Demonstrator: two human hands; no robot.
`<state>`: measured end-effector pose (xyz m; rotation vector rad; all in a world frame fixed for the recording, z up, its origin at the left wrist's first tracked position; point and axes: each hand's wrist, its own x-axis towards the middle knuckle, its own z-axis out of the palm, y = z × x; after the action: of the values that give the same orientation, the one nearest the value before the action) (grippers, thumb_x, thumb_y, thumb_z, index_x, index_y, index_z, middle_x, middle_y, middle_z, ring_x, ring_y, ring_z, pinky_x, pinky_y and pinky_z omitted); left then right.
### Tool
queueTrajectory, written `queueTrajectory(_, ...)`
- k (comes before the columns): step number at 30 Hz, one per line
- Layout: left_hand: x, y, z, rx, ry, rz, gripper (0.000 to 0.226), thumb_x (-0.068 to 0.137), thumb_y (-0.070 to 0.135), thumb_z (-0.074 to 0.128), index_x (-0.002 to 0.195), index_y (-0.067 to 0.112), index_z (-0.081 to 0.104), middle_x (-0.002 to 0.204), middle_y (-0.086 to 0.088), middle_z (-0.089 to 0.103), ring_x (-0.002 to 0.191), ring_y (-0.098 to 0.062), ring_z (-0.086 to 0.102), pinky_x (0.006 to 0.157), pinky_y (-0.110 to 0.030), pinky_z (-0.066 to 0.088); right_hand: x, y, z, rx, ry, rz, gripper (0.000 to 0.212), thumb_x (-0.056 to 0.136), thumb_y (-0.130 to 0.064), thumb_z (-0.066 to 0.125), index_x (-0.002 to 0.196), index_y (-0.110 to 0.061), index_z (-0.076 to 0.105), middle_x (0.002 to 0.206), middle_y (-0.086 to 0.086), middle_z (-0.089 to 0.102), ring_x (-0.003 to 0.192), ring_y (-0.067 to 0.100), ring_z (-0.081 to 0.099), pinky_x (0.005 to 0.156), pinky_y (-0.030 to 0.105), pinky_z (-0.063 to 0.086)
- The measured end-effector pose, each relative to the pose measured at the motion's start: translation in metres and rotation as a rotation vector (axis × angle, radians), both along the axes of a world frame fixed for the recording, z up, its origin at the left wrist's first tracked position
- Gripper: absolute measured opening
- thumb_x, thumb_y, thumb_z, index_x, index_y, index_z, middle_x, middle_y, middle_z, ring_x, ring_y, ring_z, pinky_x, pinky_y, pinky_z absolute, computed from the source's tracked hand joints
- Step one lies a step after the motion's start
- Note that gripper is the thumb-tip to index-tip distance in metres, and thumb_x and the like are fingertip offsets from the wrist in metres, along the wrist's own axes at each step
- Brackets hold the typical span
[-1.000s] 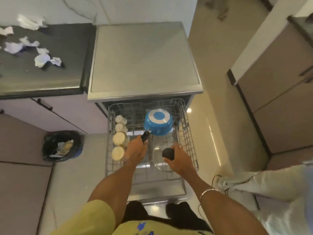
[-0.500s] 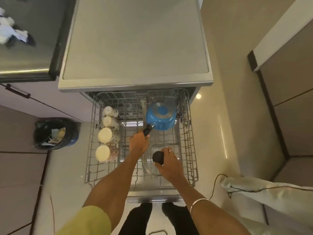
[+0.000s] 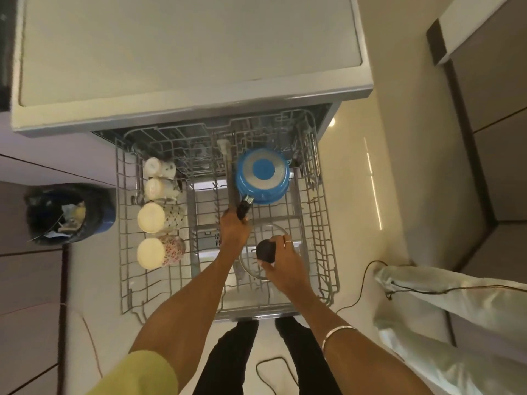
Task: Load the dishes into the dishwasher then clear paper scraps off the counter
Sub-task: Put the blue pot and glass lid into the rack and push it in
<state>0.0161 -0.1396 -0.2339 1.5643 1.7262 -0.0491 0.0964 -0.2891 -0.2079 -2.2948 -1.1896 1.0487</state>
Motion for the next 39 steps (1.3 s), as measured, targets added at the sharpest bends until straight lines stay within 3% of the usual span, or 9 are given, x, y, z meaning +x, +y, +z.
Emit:
queueTrajectory(9, -0.014, 0.005, -0.005, -0.027, -0.065, -0.073, 0.041, 0.094, 0.031, 0.062, 0.129, 0.012, 0.054, 0.109, -0.007, 0.066, 0.091, -0.020, 0.062, 0.076, -0.028, 0.050, -0.009, 0.016, -0.001, -0.032, -0.011, 0.042, 0.057, 0.076, -0.033, 0.081, 0.120, -0.024, 0.045, 0.126, 0.002, 0.049, 0.109, 0.019, 0.059, 0.088, 0.034, 0.057)
queueTrajectory(14, -0.023, 0.002, -0.007, -0.087, -0.054, -0.086, 0.039, 0.096, 0.037, 0.056, 0.129, 0.016, 0.052, 0.103, -0.008, 0.066, 0.084, -0.022, 0.062, 0.076, -0.038, 0.055, 0.001, 0.024, 0.004, -0.100, -0.045, 0.150, 0.057, 0.073, -0.033, 0.082, 0.115, -0.023, 0.045, 0.121, 0.004, 0.051, 0.101, 0.023, 0.061, 0.081, 0.037, 0.059)
queueTrajectory(18, -0.024, 0.005, -0.005, -0.109, -0.068, -0.103, 0.043, 0.095, 0.044, 0.057, 0.128, 0.017, 0.053, 0.099, -0.004, 0.065, 0.080, -0.018, 0.059, 0.070, -0.032, 0.049, 0.001, 0.034, 0.010, -0.152, -0.135, 0.306, 0.066, 0.074, -0.032, 0.080, 0.127, -0.018, 0.043, 0.125, 0.007, 0.048, 0.101, 0.027, 0.063, 0.083, 0.039, 0.059)
queueTrajectory(22, -0.026, 0.016, -0.004, -0.147, -0.066, -0.131, 0.047, 0.089, 0.046, 0.066, 0.120, 0.012, 0.060, 0.093, -0.002, 0.062, 0.084, -0.020, 0.059, 0.073, -0.029, 0.044, -0.008, 0.043, 0.014, -0.129, -0.106, 0.342, 0.068, 0.074, -0.031, 0.080, 0.130, -0.016, 0.043, 0.128, 0.007, 0.048, 0.102, 0.026, 0.062, 0.085, 0.035, 0.058)
queueTrajectory(30, -0.028, 0.025, -0.009, -0.190, -0.115, -0.148, 0.042, 0.083, 0.040, 0.075, 0.112, 0.010, 0.066, 0.096, -0.006, 0.067, 0.087, -0.019, 0.062, 0.079, -0.028, 0.049, -0.038, 0.046, 0.002, -0.147, -0.057, 0.364, 0.073, 0.070, -0.032, 0.082, 0.130, -0.016, 0.042, 0.127, 0.008, 0.053, 0.105, 0.027, 0.063, 0.087, 0.038, 0.057)
queueTrajectory(35, -0.028, 0.026, -0.011, -0.185, -0.100, -0.172, 0.047, 0.085, 0.046, 0.071, 0.116, 0.011, 0.063, 0.093, -0.002, 0.063, 0.089, -0.021, 0.063, 0.079, -0.031, 0.050, -0.064, 0.037, -0.012, -0.090, -0.055, 0.160, 0.063, 0.077, -0.027, 0.080, 0.129, -0.015, 0.047, 0.133, 0.011, 0.048, 0.101, 0.025, 0.065, 0.084, 0.036, 0.059)
queueTrajectory(39, -0.028, 0.024, -0.006, -0.157, -0.122, -0.192, 0.047, 0.086, 0.043, 0.071, 0.120, 0.013, 0.058, 0.098, -0.001, 0.062, 0.088, -0.018, 0.058, 0.079, -0.030, 0.048, -0.064, 0.037, -0.010, -0.101, -0.127, 0.266, 0.062, 0.080, -0.030, 0.077, 0.131, -0.021, 0.044, 0.134, 0.010, 0.045, 0.105, 0.025, 0.064, 0.086, 0.037, 0.058)
